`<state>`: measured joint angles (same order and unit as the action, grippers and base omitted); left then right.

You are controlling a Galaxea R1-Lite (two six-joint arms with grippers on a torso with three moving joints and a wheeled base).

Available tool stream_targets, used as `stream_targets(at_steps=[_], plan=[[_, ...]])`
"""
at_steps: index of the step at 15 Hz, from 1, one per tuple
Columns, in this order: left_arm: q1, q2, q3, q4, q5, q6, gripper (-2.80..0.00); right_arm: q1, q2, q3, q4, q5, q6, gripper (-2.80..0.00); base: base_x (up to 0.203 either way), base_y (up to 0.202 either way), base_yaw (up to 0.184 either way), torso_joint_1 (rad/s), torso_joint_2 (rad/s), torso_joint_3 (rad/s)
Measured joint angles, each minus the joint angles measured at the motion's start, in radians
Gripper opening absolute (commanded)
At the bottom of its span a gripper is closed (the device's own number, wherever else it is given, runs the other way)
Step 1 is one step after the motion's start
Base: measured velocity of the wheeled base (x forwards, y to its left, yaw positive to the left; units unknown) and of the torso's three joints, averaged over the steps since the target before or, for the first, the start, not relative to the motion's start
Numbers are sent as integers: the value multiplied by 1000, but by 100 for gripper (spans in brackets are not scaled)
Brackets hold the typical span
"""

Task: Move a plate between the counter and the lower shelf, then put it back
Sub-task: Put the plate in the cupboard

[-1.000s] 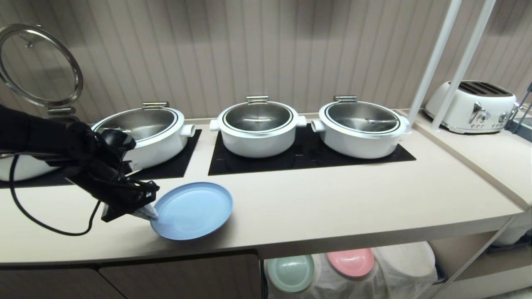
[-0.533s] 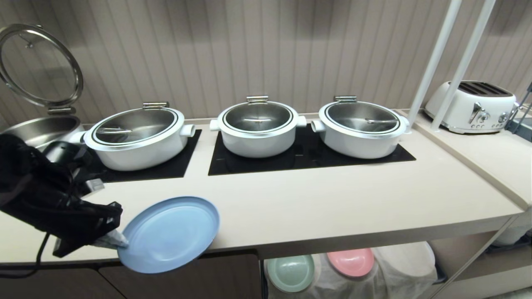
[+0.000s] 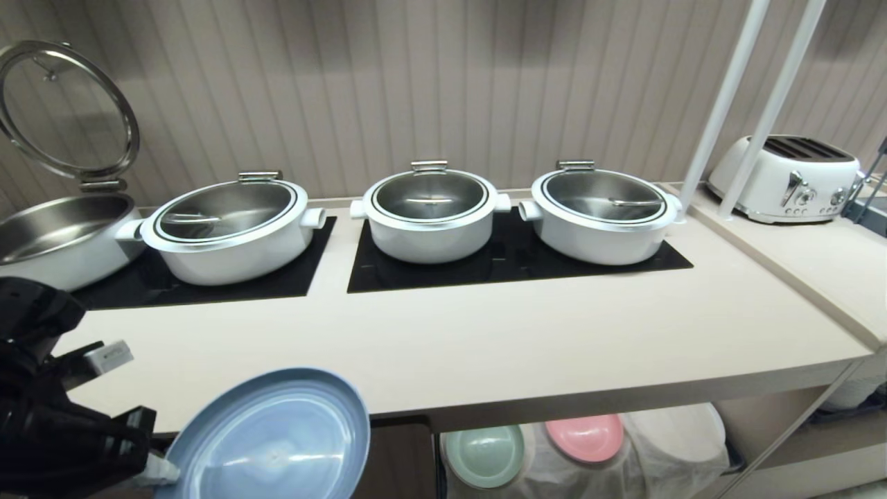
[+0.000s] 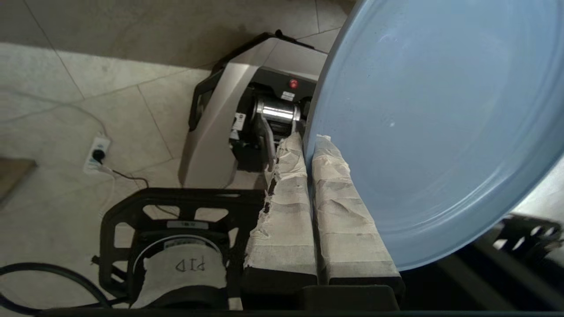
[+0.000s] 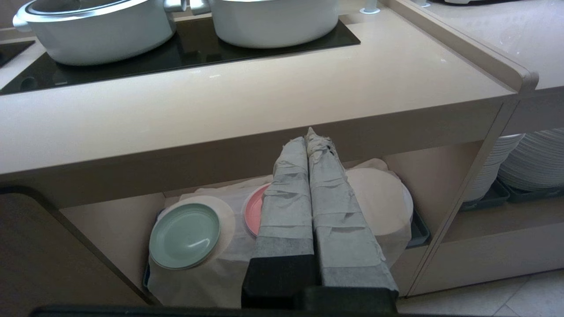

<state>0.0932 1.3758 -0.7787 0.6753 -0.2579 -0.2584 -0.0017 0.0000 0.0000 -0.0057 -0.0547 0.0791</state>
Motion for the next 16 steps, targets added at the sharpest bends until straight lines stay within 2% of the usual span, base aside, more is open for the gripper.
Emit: stream_targets(at_steps=[3,5,16], plan=[[-11,-100,90,6,-2,41,-280,0,0,0,0,0,0,-280,0,0,0,0,0,0],[-30,-148,123,23,-5,45,-280,0,0,0,0,0,0,-280,0,0,0,0,0,0],[-58,-195,135,35,-7,45,-280,0,0,0,0,0,0,-280,0,0,0,0,0,0]])
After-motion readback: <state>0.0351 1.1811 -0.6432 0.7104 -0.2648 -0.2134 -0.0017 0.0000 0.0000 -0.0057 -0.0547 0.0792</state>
